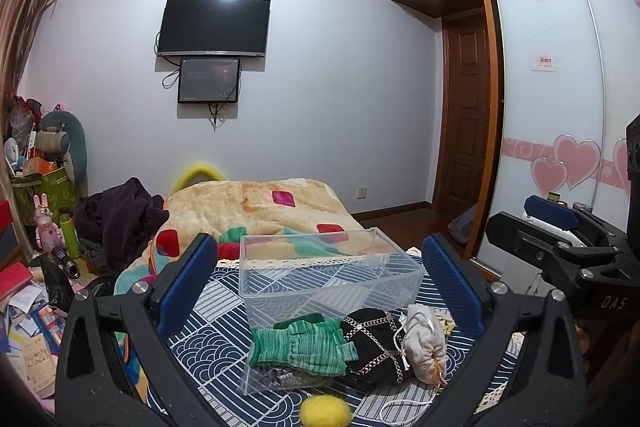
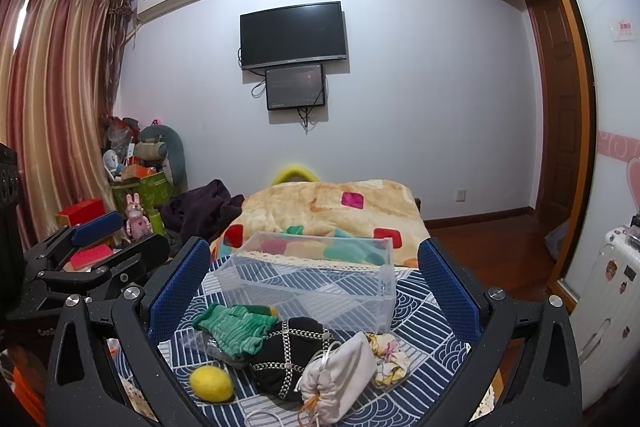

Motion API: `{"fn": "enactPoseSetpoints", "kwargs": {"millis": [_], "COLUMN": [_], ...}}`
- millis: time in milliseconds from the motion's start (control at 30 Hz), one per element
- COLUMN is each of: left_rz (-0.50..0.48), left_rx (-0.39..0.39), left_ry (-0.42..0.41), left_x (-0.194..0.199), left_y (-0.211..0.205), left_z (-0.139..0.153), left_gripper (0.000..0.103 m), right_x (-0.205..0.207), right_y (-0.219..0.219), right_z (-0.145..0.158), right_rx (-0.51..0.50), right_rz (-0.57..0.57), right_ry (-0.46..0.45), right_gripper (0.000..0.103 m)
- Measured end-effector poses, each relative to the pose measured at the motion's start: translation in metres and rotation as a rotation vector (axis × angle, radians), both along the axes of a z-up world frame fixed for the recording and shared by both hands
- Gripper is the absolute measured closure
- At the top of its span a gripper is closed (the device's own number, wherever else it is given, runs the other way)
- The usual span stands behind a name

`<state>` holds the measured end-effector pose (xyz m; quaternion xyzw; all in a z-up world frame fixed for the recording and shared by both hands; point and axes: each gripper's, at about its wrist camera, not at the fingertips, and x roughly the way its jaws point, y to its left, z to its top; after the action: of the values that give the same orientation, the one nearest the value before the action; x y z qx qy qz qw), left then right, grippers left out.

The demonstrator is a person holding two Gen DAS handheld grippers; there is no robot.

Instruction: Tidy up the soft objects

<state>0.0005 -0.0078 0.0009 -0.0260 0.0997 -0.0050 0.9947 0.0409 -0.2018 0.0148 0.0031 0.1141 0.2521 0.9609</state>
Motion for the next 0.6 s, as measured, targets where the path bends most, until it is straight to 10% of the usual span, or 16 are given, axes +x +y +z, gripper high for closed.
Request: {"fn": "enactPoseSetpoints", "kwargs": {"millis": [600], "left_rz": [0.004], "left_rx": [0.007], "left_ry": [-0.004], "left_x": [-0.0022], "left_y": [-0.0021], "left_z": [0.005], "left_gripper": [0.0], "right_x": [0.0018], "right_y": [0.0005], "right_z": [-0.0034], "right_rx": [0.011], "right_rz": [0.012], "right_ry": [0.003], "right_gripper": [0.0]}}
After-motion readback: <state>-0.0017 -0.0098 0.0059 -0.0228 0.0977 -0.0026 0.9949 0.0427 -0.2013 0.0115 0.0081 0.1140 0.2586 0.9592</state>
